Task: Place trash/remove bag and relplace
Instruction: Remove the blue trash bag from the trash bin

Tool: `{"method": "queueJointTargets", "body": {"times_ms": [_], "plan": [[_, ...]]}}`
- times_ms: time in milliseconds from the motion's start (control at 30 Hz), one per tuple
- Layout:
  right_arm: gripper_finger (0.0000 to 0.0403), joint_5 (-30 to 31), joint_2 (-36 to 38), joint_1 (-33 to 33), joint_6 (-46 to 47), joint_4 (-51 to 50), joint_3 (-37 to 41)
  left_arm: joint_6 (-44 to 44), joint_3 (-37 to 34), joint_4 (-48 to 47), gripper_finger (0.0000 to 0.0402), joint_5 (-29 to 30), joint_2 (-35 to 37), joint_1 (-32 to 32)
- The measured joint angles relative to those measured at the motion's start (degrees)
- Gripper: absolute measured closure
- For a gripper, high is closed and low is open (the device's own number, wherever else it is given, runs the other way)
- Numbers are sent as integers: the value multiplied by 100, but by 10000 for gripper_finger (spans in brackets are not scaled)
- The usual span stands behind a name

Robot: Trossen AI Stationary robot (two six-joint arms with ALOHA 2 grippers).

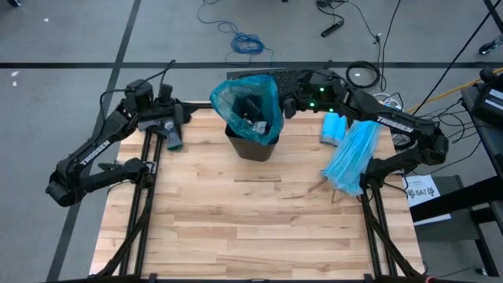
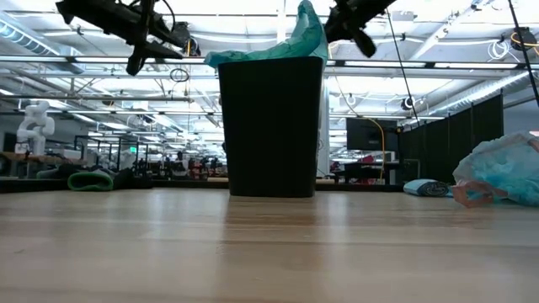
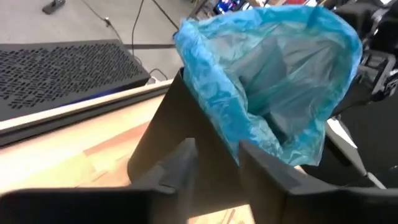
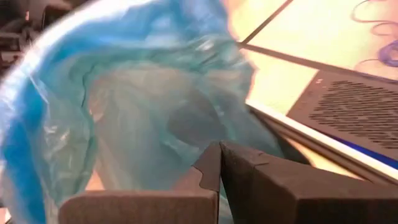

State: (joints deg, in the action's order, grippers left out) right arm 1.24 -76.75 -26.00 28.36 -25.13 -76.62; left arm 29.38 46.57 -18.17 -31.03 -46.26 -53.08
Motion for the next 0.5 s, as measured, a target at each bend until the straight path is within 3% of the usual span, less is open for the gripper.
{"method": "queueJointTargets", "body": {"times_ms": [133, 333, 400, 500], "plan": [[403, 44, 315, -88, -2, -237, 0, -28, 0, -176, 382, -13, -128, -1], [403, 45, 548, -53, 103, -303, 0, -391, -2, -467, 397, -398, -466, 121], [403, 41, 543, 12, 133, -323, 0, -496, -2, -386, 398, -725, -624, 249], [403, 26, 449, 137, 140, -398, 0, -698, -2, -59, 399, -765, -919, 486]]}}
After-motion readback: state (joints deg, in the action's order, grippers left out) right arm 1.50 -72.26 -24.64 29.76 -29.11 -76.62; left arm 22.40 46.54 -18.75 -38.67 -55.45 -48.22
